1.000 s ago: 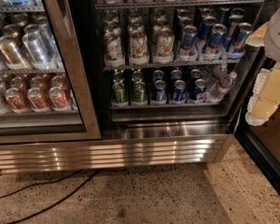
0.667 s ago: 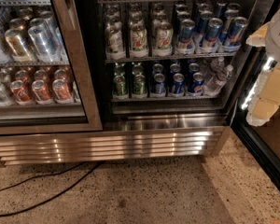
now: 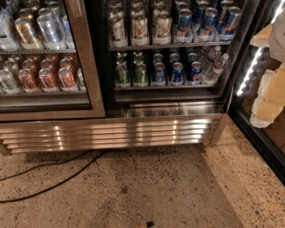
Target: Close right fridge door
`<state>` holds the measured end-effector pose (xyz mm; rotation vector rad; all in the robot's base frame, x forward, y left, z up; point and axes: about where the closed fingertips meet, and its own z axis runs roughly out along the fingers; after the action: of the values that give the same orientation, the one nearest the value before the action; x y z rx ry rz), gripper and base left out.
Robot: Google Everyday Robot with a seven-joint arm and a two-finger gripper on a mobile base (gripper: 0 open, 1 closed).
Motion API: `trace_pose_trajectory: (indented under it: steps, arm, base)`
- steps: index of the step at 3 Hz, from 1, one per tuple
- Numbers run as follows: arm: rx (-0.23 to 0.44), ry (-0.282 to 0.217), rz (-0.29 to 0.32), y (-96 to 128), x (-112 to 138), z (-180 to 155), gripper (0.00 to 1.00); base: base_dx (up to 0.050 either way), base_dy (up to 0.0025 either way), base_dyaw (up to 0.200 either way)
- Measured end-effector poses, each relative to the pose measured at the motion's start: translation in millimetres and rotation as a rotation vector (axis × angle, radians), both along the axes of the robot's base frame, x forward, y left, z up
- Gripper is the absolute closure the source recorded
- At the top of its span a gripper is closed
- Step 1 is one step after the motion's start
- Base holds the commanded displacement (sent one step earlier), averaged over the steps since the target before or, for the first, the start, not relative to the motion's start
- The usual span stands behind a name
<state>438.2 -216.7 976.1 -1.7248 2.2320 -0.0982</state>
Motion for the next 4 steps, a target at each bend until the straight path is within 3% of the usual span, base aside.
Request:
trace_pose_trajectory:
  steps: [4]
  arm:
    - [0.0,0.0,0.0,0.0,0.0,0.0,0.0]
  base:
    - [-0.05,-0.00007,0.0]
